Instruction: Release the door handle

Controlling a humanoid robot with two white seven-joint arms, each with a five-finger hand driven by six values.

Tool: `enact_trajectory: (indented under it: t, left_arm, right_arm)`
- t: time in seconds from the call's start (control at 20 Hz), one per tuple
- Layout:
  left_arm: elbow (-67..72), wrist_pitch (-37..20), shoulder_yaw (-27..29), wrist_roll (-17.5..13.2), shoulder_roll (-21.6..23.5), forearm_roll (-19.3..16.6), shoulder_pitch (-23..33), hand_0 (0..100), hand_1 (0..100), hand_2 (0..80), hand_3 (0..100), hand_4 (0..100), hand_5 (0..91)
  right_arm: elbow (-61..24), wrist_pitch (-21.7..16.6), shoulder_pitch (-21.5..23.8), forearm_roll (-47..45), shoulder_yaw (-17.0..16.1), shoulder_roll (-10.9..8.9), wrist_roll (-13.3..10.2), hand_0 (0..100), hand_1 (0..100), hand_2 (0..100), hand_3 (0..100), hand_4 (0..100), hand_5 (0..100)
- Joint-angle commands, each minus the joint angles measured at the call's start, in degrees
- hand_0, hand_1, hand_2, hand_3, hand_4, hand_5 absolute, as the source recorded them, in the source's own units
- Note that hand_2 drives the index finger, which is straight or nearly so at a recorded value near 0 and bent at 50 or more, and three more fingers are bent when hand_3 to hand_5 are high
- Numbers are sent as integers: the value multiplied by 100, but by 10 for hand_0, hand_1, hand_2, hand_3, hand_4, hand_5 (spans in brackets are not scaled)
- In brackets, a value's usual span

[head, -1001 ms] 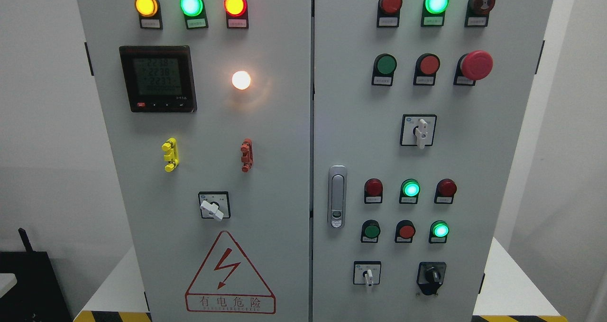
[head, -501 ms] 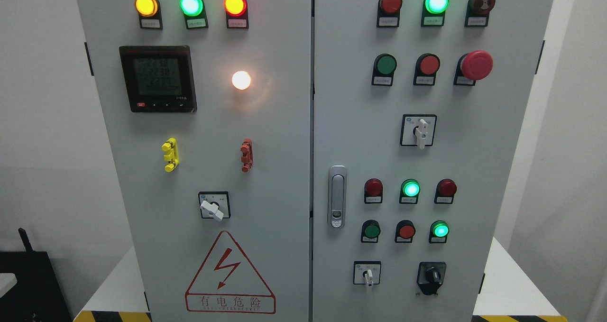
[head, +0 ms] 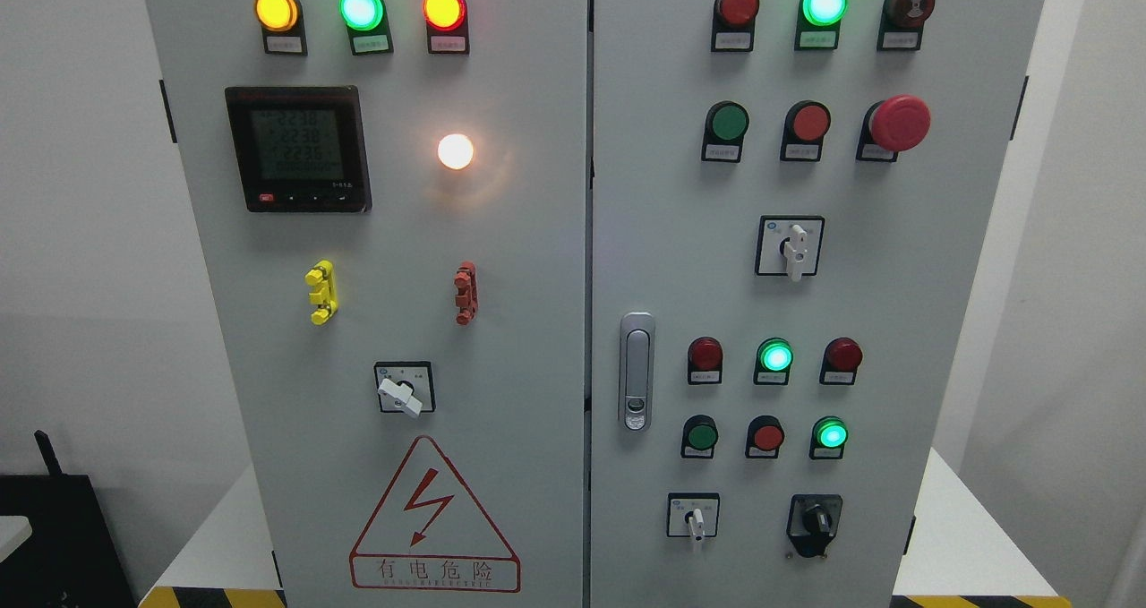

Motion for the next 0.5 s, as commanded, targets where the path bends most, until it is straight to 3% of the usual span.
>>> enact_trajectory:
  t: [0.0, 0.15, 0.3, 0.45]
  left_arm:
    - [-176, 2, 0, 4, 0, -3, 0, 120, 389, 0, 0, 0, 0]
    - [-176, 2, 0, 4, 0, -3, 0, 120, 389, 0, 0, 0, 0]
    - [-176, 2, 0, 4, 0, -3, 0, 120, 389, 0, 0, 0, 0]
    - [-176, 2, 0, 4, 0, 6, 0, 120, 389, 0, 0, 0, 0]
  right_arm:
    - [155, 256, -313, 1012, -224, 528, -15, 282, 364, 0, 602, 488, 530]
    - [155, 398, -427, 1162, -215, 555, 11, 259, 372, 0, 603, 482, 512]
    - [190, 520, -568, 1451, -223, 564, 20, 255, 376, 0, 633, 522, 583]
    - [357, 626, -822, 1514, -215, 564, 28, 255, 378, 0, 732, 631, 697]
